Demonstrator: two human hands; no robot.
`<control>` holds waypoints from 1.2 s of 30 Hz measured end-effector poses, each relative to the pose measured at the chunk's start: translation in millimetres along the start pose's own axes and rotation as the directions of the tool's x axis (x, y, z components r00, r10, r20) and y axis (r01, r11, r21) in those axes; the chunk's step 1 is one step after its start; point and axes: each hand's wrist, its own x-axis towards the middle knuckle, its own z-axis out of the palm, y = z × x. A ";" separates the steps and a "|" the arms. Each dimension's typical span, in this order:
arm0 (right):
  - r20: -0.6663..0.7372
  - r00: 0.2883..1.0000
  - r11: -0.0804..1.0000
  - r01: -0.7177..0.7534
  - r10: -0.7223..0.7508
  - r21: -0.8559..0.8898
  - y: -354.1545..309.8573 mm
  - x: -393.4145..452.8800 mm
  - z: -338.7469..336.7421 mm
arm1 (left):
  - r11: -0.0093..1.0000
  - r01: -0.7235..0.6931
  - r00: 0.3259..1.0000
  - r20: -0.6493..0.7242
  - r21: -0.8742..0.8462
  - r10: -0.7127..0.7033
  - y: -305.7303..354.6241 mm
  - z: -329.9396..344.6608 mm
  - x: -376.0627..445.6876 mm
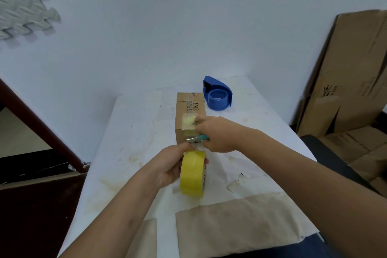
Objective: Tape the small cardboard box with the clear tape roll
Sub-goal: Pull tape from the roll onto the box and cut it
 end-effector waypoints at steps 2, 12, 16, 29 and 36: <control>-0.007 1.000 1.000 -0.004 0.004 0.009 1.4 0.1 0.2 | 0.998 0.028 0.999 0.031 0.052 -0.030 4.1 0.4 -4.1; -0.304 0.867 0.367 0.154 0.395 0.917 5.1 -21.9 10.2 | 0.991 -0.079 0.996 0.045 0.107 0.075 -1.1 -24.6 -17.4; -0.052 0.901 -0.374 0.230 0.432 0.898 -1.3 -35.6 17.4 | 0.979 -0.173 0.983 0.086 0.110 0.164 -4.2 -22.3 -19.0; 0.023 0.801 0.090 -0.096 0.598 0.991 -3.2 -76.0 34.6 | 0.935 -0.345 0.939 -0.016 -0.083 0.345 -12.6 35.6 -5.7; -0.224 0.759 0.427 -0.078 0.611 0.901 9.4 -90.8 31.1 | 0.931 -0.293 0.945 0.079 -0.219 0.317 -1.8 74.0 3.9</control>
